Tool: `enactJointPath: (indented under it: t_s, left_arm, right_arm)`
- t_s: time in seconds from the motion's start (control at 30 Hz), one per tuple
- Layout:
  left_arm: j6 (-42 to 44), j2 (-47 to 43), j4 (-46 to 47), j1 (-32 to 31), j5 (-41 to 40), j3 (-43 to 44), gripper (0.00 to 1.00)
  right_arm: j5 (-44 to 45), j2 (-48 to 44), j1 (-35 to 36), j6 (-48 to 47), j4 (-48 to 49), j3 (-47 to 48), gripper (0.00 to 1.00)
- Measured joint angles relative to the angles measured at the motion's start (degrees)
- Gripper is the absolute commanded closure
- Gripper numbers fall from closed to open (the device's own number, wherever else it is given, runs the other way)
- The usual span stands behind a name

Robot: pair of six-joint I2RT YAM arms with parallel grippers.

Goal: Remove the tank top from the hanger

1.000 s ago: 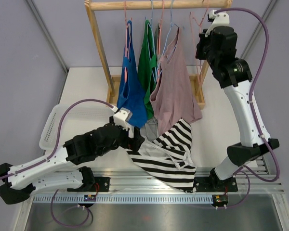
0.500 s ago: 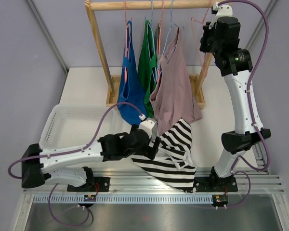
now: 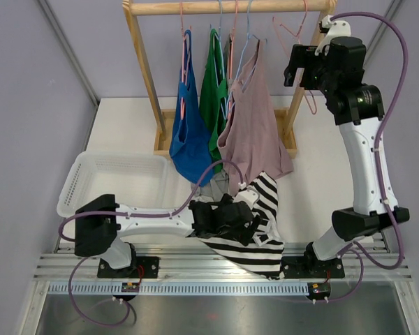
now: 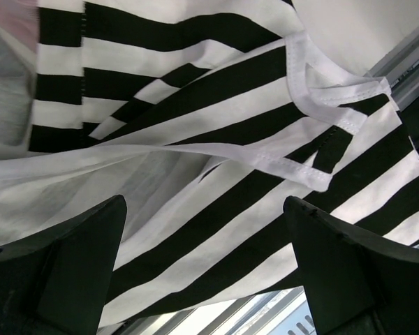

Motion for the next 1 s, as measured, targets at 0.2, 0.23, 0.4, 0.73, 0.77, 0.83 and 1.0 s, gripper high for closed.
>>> enactJointPath:
  t_s: [0.2, 0.23, 0.4, 0.73, 0.77, 0.83, 1.0]
  left_arm:
    - [-0.6, 9.4, 2.5, -0.3, 1.4, 3.6, 0.06]
    - [-0.9, 11.6, 2.8, -0.3, 1.4, 4.3, 0.11]
    - [-1.9, 16.2, 3.8, -0.4, 0.6, 5.4, 0.99]
    - [-4.0, 1.7, -10.7, -2.8, -11.8, 6.4, 1.0]
    - [-4.1, -1.2, -12.6, -2.9, -13.7, 7.2, 1.0]
    - [-4.1, -8.4, -17.2, -2.9, -18.8, 10.0, 1.0]
    - [-4.9, -21.3, -29.6, -2.6, -31.7, 20.4, 1.0]
  right_arm:
    - [-3.4, -16.3, 0.0, 2.8, 0.6, -12.7, 0.01]
    - [-4.5, -19.8, 0.0, 3.3, 0.8, -15.0, 0.01]
    - [-9.5, -32.0, 0.0, 5.2, 2.5, -21.4, 0.0]
    - [-11.4, -37.6, 0.0, 5.5, 3.0, -25.2, 0.0]
    - [-11.4, -37.6, 0.0, 5.5, 2.9, -25.6, 0.01]
    - [-11.4, -37.5, 0.0, 5.5, 2.8, -26.2, 0.01]
    - [-11.3, -37.0, 0.0, 5.5, 2.6, -26.3, 0.0]
